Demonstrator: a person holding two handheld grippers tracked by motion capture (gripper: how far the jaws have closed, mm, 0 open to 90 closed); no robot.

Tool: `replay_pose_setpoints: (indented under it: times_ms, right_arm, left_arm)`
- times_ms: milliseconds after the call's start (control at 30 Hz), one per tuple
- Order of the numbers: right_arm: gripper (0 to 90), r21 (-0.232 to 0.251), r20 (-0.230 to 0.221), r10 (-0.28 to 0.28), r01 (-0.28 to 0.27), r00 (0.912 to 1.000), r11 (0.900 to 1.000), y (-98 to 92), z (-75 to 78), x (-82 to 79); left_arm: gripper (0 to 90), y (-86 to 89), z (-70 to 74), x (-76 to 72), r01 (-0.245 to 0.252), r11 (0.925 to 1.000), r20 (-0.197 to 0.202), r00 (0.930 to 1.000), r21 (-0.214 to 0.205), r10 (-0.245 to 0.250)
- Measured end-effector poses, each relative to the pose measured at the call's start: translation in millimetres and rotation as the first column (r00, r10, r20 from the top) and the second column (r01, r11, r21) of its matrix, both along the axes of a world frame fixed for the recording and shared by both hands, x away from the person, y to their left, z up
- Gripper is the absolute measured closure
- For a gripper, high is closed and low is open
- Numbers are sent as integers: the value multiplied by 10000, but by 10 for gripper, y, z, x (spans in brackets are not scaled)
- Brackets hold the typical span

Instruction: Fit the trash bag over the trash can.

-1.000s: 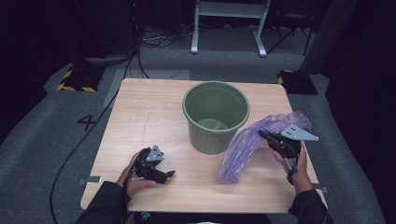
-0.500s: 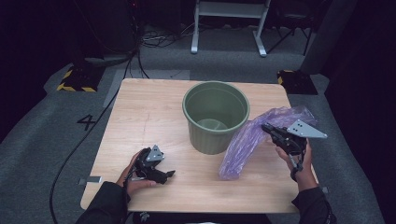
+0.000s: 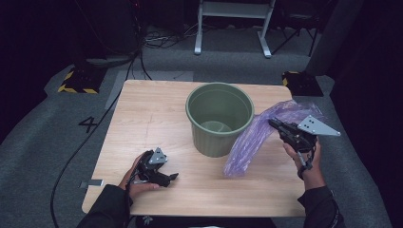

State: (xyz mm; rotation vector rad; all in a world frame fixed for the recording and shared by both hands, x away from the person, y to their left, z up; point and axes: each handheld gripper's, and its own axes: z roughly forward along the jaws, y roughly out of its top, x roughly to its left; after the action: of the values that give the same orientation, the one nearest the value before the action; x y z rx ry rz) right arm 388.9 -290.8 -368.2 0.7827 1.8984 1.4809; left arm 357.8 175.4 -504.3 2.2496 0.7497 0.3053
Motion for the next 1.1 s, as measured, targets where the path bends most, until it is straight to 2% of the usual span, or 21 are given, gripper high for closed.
replay_pose_setpoints:
  times_ms: [267, 567, 767, 933, 1100]
  right_arm:
    - [890, 148, 284, 110, -114, 9995, 9998, -24, 145, -50]
    - [890, 369, 587, 199, -221, 9981, 9991, -155, 248, -153]
    - [890, 495, 843, 475, -518, 9953, 9974, -136, 327, -164]
    - [891, 636, 971, 501, -564, 9940, 9964, -120, 396, -161]
    - [890, 813, 985, 622, -704, 9932, 9942, -77, 478, -110]
  left_arm:
    - [133, 0, 0, 0, -9, 10000, 4, 10000, 3, 9]
    - [134, -3, 0, 3, -26, 10000, 5, 10000, -8, 26]
    - [133, -6, 1, 8, -36, 10000, -1, 10000, 13, 36]
    - [133, -6, 1, 8, -35, 10000, -4, 10000, 17, 35]
    - [133, -6, 1, 9, -41, 10000, -17, 10000, 4, 41]
